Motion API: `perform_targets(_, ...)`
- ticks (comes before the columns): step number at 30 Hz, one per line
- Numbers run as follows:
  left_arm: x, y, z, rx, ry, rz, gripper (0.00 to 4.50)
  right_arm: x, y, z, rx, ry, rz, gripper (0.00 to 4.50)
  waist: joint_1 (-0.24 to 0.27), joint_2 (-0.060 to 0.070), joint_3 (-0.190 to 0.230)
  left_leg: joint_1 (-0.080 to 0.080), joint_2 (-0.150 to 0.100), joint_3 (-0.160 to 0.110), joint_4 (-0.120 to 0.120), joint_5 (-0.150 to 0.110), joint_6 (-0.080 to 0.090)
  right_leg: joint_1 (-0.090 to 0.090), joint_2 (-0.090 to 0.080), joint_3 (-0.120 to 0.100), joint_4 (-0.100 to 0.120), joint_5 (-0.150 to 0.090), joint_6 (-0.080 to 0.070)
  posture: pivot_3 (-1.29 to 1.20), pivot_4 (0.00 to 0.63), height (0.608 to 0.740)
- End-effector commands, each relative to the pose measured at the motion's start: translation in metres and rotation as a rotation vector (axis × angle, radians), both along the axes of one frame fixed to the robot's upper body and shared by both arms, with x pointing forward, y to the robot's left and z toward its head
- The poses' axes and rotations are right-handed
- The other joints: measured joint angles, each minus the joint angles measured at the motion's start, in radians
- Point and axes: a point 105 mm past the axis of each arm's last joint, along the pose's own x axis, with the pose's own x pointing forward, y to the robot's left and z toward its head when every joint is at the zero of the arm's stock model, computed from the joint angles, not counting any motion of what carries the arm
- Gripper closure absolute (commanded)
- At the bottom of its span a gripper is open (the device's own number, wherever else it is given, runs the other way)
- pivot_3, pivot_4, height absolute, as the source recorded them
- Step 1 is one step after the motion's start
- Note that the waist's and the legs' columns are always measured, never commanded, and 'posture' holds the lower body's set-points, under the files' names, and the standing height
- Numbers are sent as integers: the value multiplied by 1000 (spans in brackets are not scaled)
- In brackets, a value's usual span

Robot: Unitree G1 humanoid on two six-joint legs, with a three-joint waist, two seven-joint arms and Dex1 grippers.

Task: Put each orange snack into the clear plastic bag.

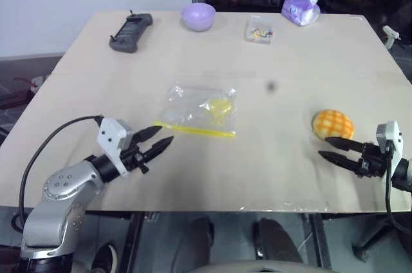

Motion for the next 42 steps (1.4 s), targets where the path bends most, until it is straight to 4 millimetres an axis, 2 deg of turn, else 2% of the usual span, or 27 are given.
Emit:
perform_targets(1, -1, 0, 5, -2, -25, -8, 2233, -1, -1, 12, 6, -55, 0, 2124, 0, 0, 0, 0, 0, 0, 0, 0, 0, 0, 0, 0, 0, 0, 0, 0, 150, 736)
perform_targets(12, -4, 1, 0, -12, -12, 1, 2233, 0, -1, 14, 2, -55, 13, 2124, 0, 0, 0, 0, 0, 0, 0, 0, 0, 0, 0, 0, 0, 0, 0, 0, 150, 736)
perform_targets(22, -2, 1, 0, -12, -16, 12, 2233, 3, 9, 20, 3, -69, 48, 2124, 0, 0, 0, 0, 0, 0, 0, 0, 0, 0, 0, 0, 0, 0, 0, 0, 150, 736)
perform_targets(29, 4, 6, 0, 17, -34, 38, 2233, 4, 28, 37, 34, -127, 106, 2124, -1, 0, 0, 0, 0, 0, 0, 0, 0, 0, 0, 0, 0, 0, 0, 0, 150, 736)
perform_targets(33, 13, 13, 2, 32, -49, 71, 2233, 2, 41, 54, 75, -167, 155, 2124, 1, 0, 0, 0, 0, 0, 0, 0, 0, 0, 0, 0, 0, 0, 0, 0, 150, 736)
perform_targets(36, 28, 26, 4, 69, -70, 163, 2233, -2, 49, 61, 89, -173, 194, 2124, 6, 0, 0, 0, 0, -1, 0, 0, 0, 0, 0, -1, 0, 0, 0, 0, 150, 736)
perform_targets(38, 41, 36, 5, 107, -84, 237, 2233, -2, 52, 63, 93, -173, 203, 2124, 9, 0, 0, 0, 0, -1, 0, 0, 0, 0, 0, -1, 0, 0, 0, 0, 150, 736)
perform_targets(42, 60, 46, 15, 222, -179, 272, 2233, -1, 53, 61, 88, -166, 201, 2124, 15, 0, 0, 0, 0, -1, 0, 0, 0, 0, 0, -1, 0, 0, 0, 0, 150, 736)
